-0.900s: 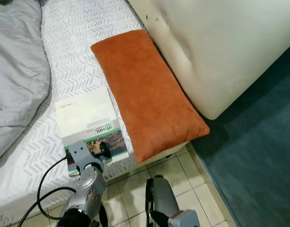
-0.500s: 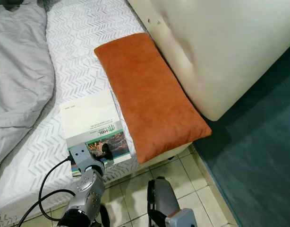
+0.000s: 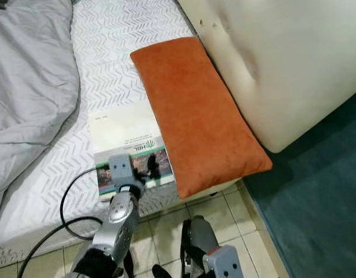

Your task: Clean up the room

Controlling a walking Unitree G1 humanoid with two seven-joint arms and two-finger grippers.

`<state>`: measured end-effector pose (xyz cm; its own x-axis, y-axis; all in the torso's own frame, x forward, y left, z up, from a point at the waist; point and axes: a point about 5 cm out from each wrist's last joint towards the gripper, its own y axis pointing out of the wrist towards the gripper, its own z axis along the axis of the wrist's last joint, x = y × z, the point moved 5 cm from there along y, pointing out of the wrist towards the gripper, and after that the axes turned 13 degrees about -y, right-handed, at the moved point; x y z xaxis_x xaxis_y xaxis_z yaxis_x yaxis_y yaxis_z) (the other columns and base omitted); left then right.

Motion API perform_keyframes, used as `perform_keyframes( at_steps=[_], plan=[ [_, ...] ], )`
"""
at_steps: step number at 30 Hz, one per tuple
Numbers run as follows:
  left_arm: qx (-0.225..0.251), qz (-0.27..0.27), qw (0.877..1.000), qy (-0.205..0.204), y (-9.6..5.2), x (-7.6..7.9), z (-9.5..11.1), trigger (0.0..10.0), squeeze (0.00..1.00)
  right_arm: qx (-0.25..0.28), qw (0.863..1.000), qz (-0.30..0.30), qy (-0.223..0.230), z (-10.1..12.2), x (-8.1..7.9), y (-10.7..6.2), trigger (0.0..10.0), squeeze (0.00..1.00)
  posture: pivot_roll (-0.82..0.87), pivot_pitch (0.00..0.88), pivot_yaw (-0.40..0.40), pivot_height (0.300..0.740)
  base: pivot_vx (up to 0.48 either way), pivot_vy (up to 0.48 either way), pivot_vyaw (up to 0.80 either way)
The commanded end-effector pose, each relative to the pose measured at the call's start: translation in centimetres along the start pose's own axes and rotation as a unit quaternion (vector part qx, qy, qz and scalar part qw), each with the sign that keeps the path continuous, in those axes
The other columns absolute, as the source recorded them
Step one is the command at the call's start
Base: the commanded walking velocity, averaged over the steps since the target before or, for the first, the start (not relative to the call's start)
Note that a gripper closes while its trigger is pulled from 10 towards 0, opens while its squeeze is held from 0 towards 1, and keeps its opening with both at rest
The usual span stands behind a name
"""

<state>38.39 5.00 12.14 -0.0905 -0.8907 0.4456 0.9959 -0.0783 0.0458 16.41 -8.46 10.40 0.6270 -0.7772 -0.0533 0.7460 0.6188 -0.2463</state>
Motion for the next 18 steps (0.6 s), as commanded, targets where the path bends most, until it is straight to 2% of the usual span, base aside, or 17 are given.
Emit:
perform_keyframes(
  at_steps=[1,3,6,7,9,10,11,12,13,18],
  plan=[
    [0.096,-0.152,0.983,-0.029,2.1,12.9,8.1,10.0,0.0,-0.016,1.0,0.002,0.007,-1.0,-0.2,0.0,10.0,0.0,-0.28,0.381,-0.027,0.618,0.0,0.0,0.0],
    [0.089,-0.138,0.986,-0.042,1.6,12.4,7.8,10.0,0.0,-0.014,1.0,0.006,0.007,-1.1,-0.2,0.2,10.0,0.0,-0.28,0.369,-0.027,0.618,0.0,0.0,0.0],
    [0.088,-0.139,0.985,-0.048,0.9,12.6,7.6,10.0,0.0,-0.014,1.0,0.01,0.005,-1.2,-0.2,0.3,10.0,0.0,-0.28,0.362,-0.027,0.618,0.0,0.0,0.0],
    [0.097,-0.143,0.984,-0.046,0.2,12.5,8.0,10.0,0.0,-0.014,1.0,0.01,0.002,-1.4,-0.1,0.5,10.0,0.0,-0.28,0.35,-0.025,0.618,0.0,0.0,0.0],
    [0.129,-0.151,0.98,-0.016,-1.0,11.3,9.6,10.0,0.0,-0.009,1.0,-0.003,-0.004,-1.3,0.4,0.5,10.0,0.0,-0.27,0.337,-0.021,0.618,0.0,0.0,0.0],
    [0.137,-0.155,0.978,-0.002,-1.4,10.8,9.9,10.0,0.0,-0.008,1.0,-0.009,-0.005,-1.4,0.7,0.6,10.0,0.0,-0.26,0.324,-0.016,0.618,0.0,0.0,0.0],
    [0.146,-0.156,0.976,0.036,-2.0,9.3,10.1,10.0,0.0,-0.007,0.999,-0.027,-0.016,-1.7,1.3,0.7,10.0,0.0,-0.23,0.294,-0.009,0.618,0.0,0.0,0.0],
    [0.146,-0.156,0.976,0.036,-2.0,9.3,10.1,10.0,0.0,-0.007,0.999,-0.027,-0.016,-1.7,1.3,0.7,10.0,0.0,-0.23,0.294,-0.009,0.618,0.0,0.0,0.0],
    [0.146,-0.155,0.975,0.064,-2.4,8.0,10.0,10.0,0.0,-0.008,0.999,-0.046,-0.028,-2.0,1.9,0.8,10.0,0.0,-0.21,0.279,-0.006,0.618,0.0,0.0,0.0],
    [0.146,-0.155,0.975,0.064,-2.4,8.0,10.0,10.0,0.0,-0.008,0.999,-0.046,-0.028,-2.0,1.9,0.8,10.0,0.0,-0.21,0.279,-0.006,0.618,0.0,0.0,0.0]
  ],
)
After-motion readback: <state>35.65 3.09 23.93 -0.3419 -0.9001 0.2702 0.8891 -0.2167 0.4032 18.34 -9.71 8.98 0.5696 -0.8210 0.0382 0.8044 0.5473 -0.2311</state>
